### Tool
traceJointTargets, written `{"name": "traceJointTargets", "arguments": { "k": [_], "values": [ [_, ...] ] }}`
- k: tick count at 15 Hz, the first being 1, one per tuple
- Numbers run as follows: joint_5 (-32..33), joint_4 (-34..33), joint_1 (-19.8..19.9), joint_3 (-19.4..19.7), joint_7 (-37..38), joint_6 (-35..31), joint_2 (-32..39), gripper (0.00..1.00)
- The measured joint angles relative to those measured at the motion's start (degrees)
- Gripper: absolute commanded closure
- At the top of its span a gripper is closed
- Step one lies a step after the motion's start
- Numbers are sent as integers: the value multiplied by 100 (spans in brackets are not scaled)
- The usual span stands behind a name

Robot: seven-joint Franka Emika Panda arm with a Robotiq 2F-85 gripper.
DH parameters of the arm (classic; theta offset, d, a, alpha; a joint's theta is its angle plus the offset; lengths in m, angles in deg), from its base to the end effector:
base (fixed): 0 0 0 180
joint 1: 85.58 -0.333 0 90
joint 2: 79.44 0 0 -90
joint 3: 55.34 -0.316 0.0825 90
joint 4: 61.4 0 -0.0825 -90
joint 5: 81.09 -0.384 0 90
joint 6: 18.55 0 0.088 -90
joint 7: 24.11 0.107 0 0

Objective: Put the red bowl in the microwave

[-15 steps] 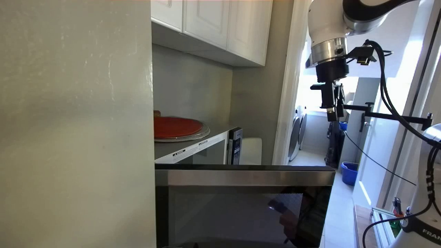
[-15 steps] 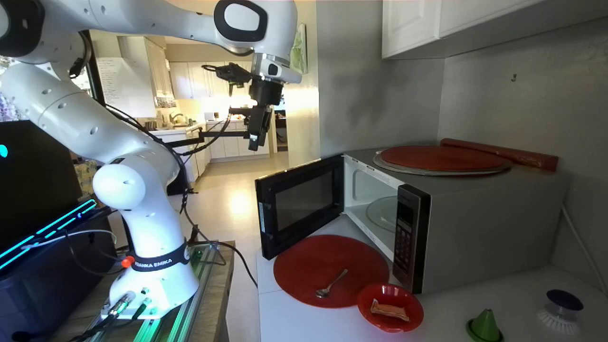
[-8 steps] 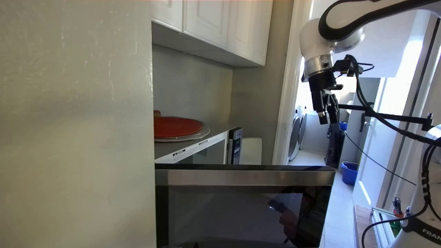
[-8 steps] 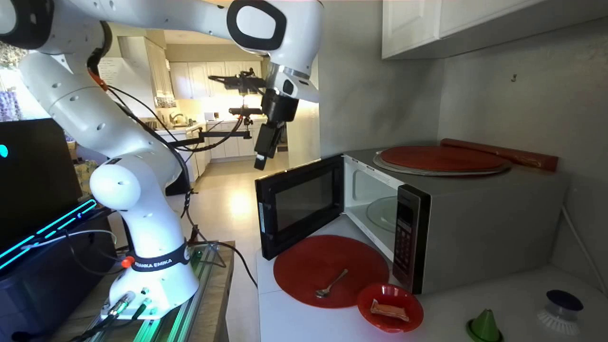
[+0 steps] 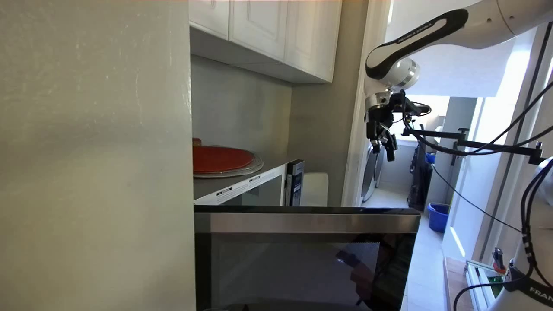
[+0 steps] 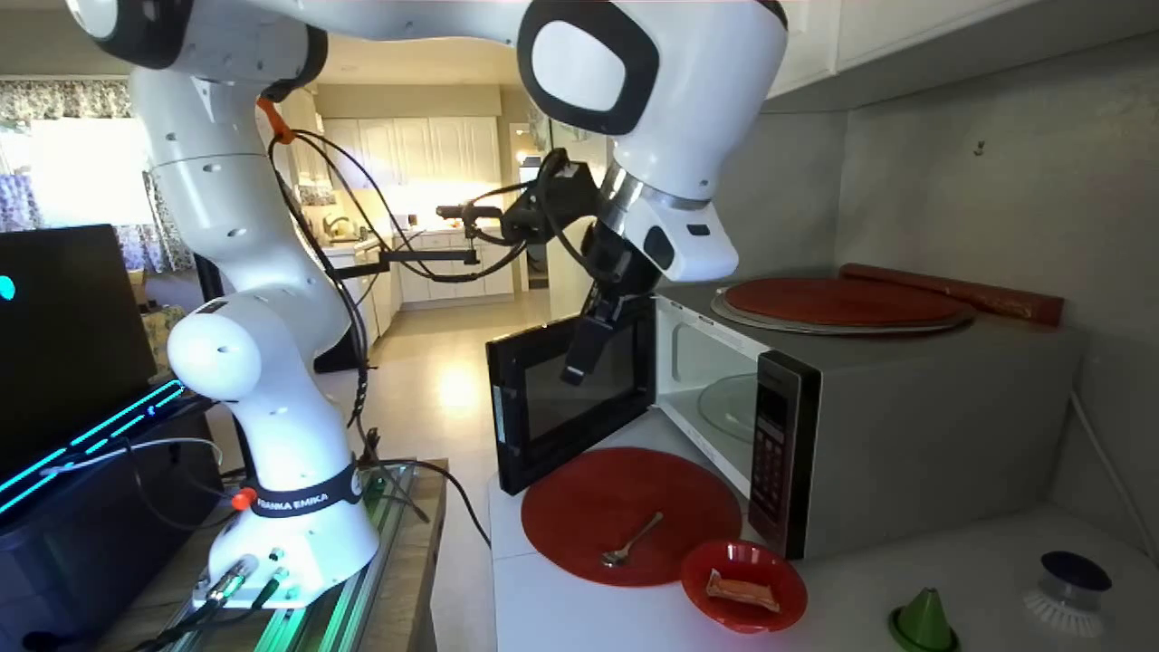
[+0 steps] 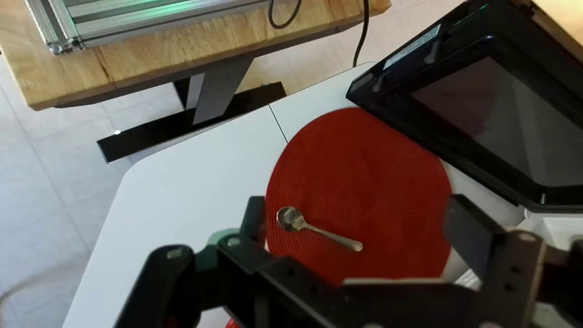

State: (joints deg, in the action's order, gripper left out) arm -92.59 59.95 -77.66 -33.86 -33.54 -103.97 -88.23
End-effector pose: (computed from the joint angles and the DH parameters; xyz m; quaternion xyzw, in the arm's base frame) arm 0.4018 -0.2058 0.4499 -0.9469 0.1744 0.1839 0.1978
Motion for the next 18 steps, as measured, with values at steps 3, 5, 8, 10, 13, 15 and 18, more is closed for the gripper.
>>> {"name": "traceJointTargets", "arguments": {
  "k": [3, 5, 8, 10, 13, 15, 18],
  "values": [
    [-31, -181, -60, -9, -6, 18, 269, 0],
    [-32, -201, -64, -7, -6, 42, 259, 0],
    [-33, -202, 83, -174, 99, -112, 350, 0],
    [-165, -264, 129, -271, 248, -424, 684, 0],
    [-643, -661, 213, -383, 295, -732, 1570, 0],
    [-1042, -1110, 366, -466, 223, -774, 2257, 0],
    [-1681, -1955, 838, -634, -14, -770, 3291, 0]
  ]
}}
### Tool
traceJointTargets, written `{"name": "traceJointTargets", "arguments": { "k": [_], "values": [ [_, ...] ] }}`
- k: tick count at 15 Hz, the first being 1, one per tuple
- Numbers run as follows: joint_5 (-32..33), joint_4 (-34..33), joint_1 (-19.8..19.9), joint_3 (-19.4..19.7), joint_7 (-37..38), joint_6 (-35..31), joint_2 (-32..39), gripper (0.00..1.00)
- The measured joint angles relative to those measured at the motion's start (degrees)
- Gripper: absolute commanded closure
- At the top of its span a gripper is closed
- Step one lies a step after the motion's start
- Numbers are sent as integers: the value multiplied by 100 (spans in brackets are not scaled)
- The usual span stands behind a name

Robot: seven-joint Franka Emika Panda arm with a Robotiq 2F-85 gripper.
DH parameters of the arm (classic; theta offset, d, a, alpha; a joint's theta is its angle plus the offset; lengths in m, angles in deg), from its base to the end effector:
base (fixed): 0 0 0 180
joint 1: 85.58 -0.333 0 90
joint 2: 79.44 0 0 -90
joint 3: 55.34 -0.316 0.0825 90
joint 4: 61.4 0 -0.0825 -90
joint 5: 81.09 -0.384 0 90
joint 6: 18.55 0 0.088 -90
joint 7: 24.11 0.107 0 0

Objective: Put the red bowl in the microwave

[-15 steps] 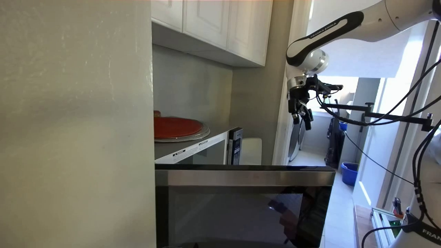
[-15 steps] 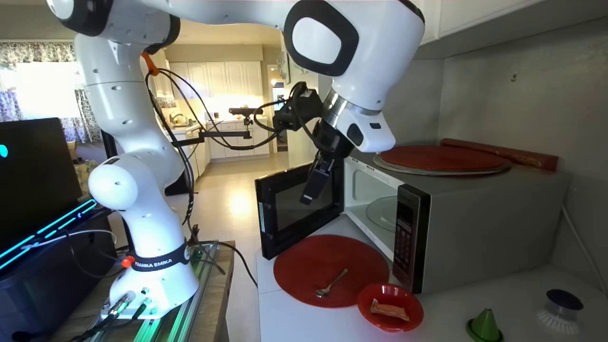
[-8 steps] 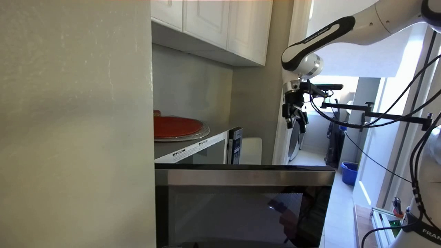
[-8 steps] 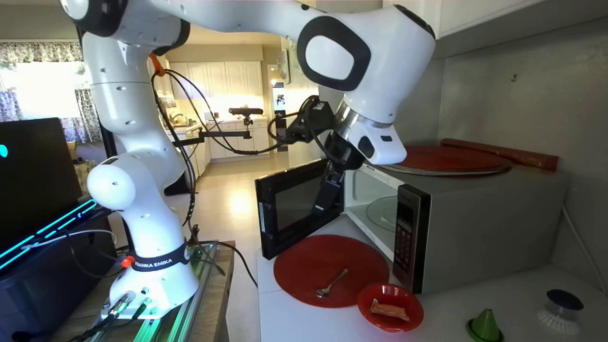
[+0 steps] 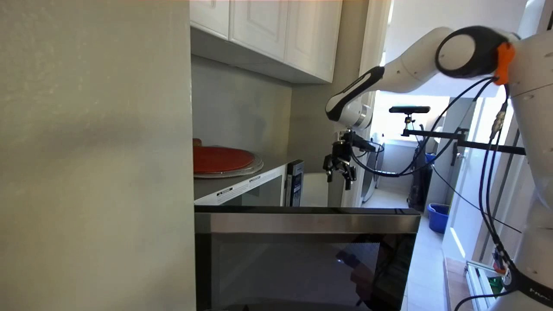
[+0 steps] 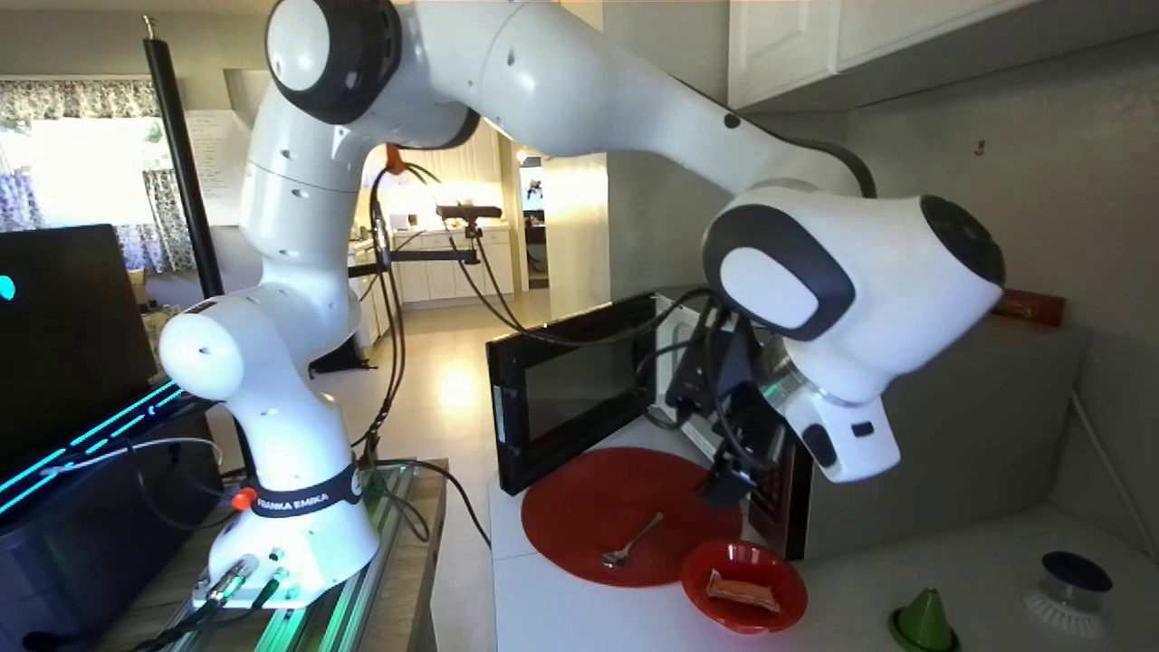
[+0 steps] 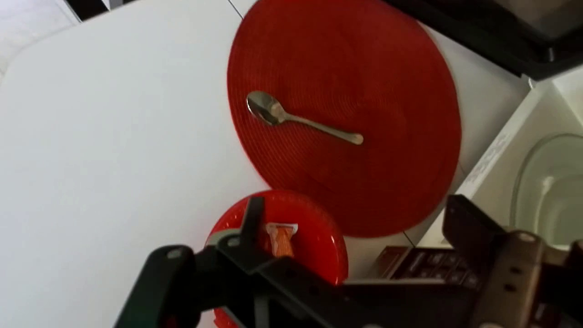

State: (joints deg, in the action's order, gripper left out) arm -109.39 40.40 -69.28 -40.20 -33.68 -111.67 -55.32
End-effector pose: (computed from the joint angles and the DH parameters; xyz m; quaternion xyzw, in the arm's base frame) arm 0.5307 -0.2558 0.3041 -0.9109 0.2615 0.1859 0.2594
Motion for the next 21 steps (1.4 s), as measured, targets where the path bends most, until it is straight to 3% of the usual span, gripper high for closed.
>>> {"name": "traceJointTargets", "arguments": {
  "k": [4, 6, 11, 13, 17, 21],
  "values": [
    [-464, -1103, 742, -304, -246, 75, 1120, 0],
    [-505, -1385, 863, -348, -277, 153, 1392, 0],
    [-498, -1513, 853, -402, -277, 180, 1433, 0],
    [-478, -1510, 833, -416, -336, -261, 1418, 0],
    [-488, -1486, 924, -564, -1239, -539, 1108, 0],
    [-648, -1528, 1376, -758, -1864, 433, 893, 0]
  ]
}}
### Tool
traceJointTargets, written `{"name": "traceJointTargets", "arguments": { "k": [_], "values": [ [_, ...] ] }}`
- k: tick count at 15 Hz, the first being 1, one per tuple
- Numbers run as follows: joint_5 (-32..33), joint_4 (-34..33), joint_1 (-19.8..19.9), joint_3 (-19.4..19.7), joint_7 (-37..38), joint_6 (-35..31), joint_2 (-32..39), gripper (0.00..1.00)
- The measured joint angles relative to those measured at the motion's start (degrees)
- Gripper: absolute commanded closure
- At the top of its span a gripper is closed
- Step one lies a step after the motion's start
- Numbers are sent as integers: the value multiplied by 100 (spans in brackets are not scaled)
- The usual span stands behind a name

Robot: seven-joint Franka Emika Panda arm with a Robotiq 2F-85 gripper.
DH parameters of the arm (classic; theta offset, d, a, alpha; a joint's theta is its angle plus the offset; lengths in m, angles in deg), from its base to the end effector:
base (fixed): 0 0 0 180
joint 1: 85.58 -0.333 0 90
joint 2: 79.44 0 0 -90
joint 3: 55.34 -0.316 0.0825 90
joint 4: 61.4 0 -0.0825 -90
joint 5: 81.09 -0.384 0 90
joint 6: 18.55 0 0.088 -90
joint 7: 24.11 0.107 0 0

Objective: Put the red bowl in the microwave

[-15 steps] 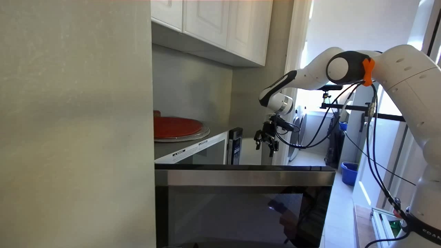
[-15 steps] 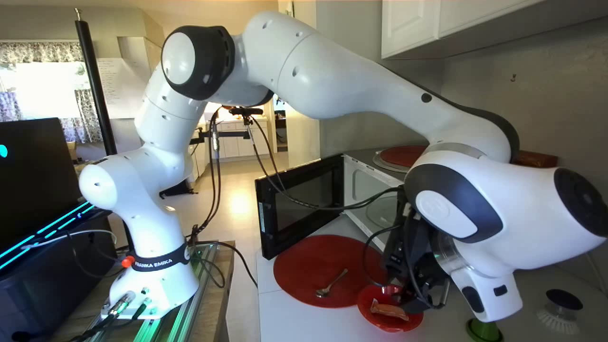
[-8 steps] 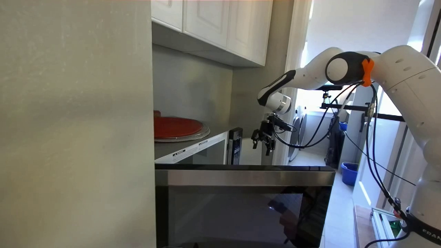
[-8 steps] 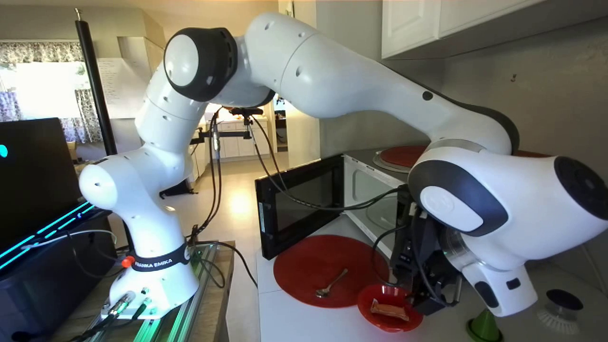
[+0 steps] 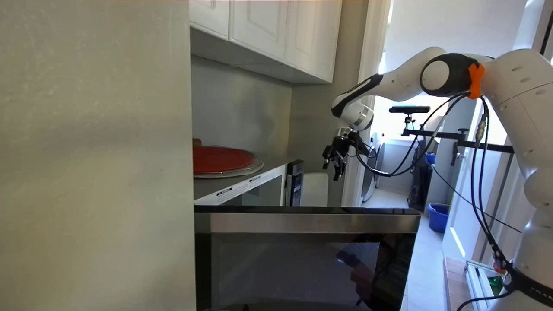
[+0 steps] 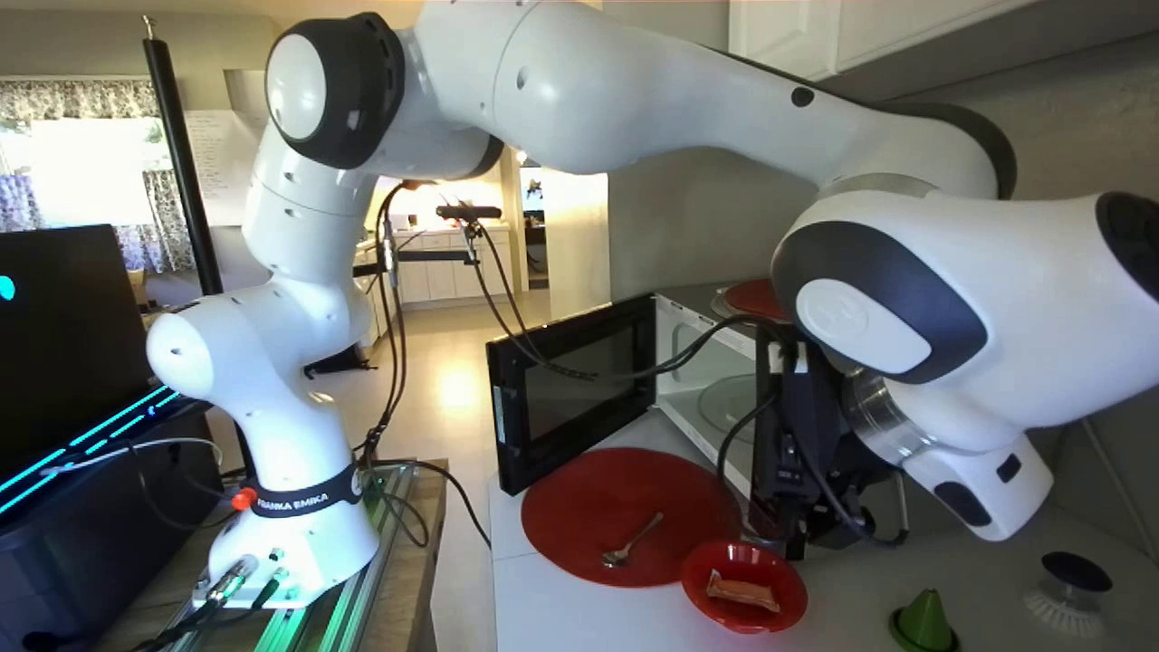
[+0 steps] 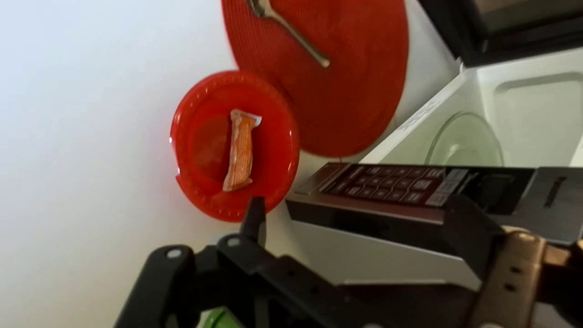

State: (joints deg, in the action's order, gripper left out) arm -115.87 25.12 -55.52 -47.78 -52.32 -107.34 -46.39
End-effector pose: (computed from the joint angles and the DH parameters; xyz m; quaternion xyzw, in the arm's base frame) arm 0.5566 -0.3349 0.3132 -0.9222 0.1479 0.0730 0.3498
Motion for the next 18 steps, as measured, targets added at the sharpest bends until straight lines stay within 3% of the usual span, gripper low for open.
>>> {"name": "traceJointTargets", "arguments": {
  "k": [3, 18],
  "values": [
    [-78, -2, 229, -5, -194, 299, 141, 0],
    [-85, -45, 284, -45, -410, 341, 683, 0]
  ]
}}
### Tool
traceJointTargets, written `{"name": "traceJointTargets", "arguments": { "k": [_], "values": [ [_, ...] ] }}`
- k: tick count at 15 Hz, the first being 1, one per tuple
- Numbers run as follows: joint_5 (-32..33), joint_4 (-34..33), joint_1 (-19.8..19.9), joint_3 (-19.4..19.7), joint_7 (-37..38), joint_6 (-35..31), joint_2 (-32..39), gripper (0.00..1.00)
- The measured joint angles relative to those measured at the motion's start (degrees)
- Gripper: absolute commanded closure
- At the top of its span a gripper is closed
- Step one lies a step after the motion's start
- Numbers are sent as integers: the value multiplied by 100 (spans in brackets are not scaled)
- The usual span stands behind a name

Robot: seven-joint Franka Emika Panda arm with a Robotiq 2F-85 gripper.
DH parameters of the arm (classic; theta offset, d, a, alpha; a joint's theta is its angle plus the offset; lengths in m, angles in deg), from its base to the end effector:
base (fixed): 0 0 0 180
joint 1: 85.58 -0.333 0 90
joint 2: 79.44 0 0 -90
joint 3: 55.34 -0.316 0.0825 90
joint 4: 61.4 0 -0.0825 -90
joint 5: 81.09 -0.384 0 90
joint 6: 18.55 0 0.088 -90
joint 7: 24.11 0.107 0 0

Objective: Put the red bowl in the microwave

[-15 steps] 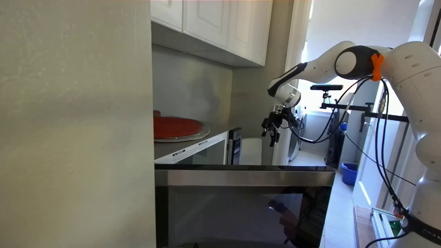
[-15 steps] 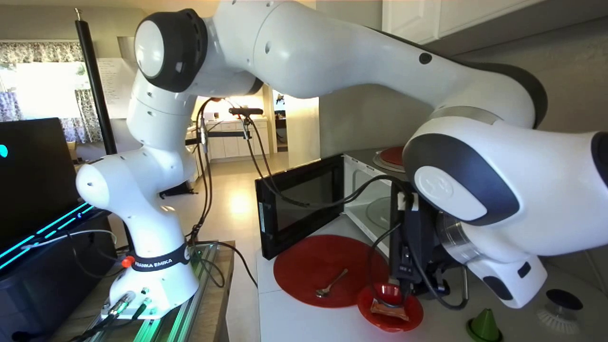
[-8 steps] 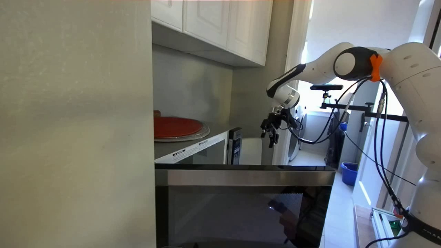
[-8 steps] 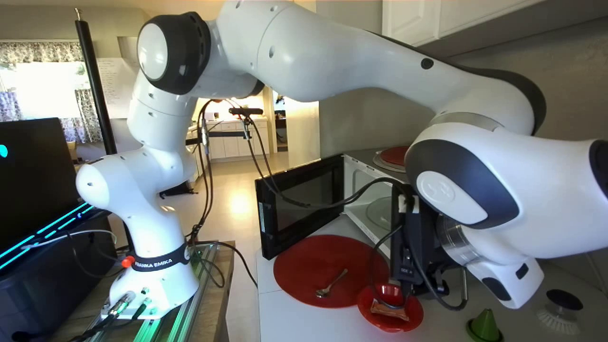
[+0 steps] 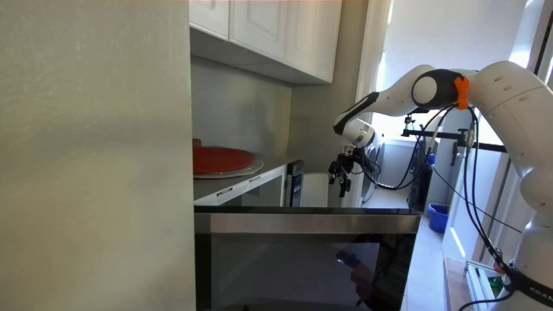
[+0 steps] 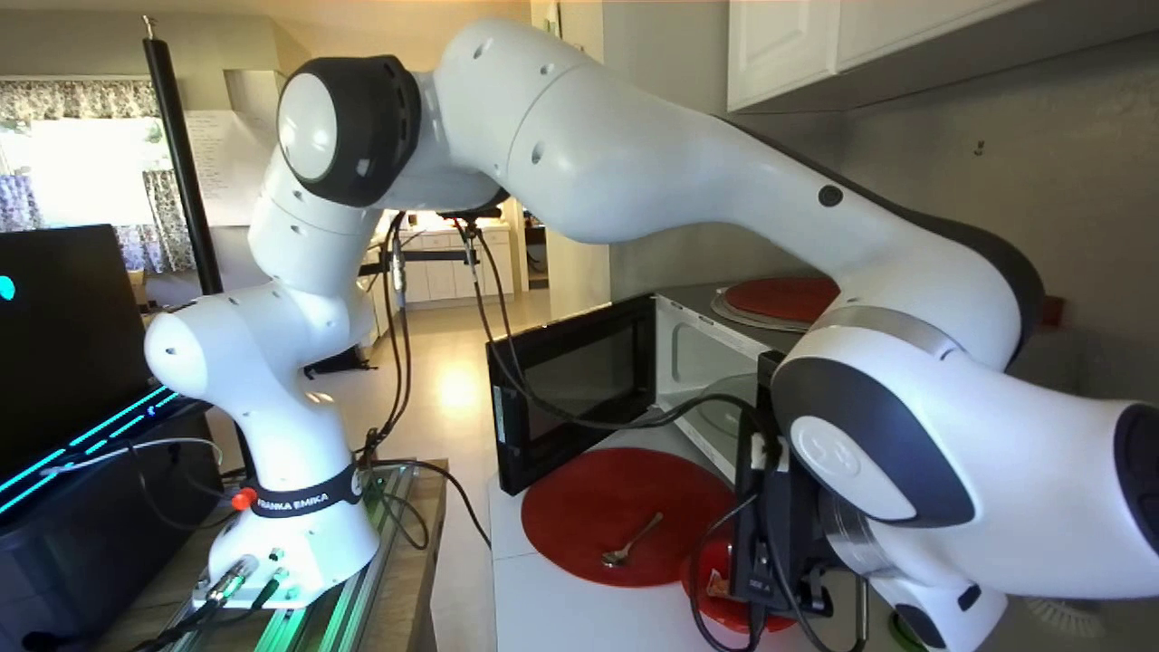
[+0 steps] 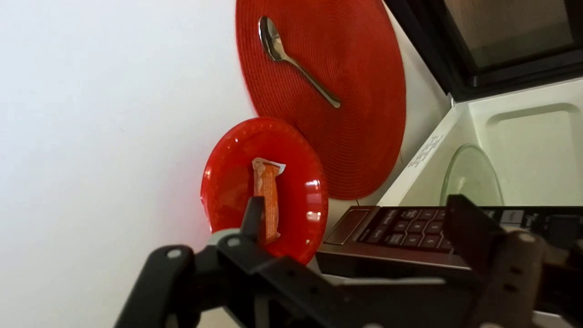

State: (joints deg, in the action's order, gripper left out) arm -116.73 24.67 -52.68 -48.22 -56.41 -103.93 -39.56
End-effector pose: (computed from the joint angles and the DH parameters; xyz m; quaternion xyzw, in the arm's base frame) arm 0.5347 -0.3481 0.2401 -0.8983 0.1429 0.1152 0.3992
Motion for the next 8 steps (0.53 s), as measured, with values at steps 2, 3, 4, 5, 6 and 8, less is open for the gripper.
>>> {"name": "traceJointTargets", "arguments": {
  "k": [2, 3, 4, 5, 6, 8],
  "values": [
    [0, -24, 11, -1, -87, -28, 128, 0],
    [0, -58, 14, -6, -124, -51, 208, 0],
    [0, -108, 14, -15, -135, -89, 295, 0],
    [-6, -154, 14, -32, -136, -172, 389, 0],
    [-38, -195, 14, -59, -136, -309, 481, 0],
    [-180, -287, 19, -146, -143, -676, 677, 0]
  ]
}}
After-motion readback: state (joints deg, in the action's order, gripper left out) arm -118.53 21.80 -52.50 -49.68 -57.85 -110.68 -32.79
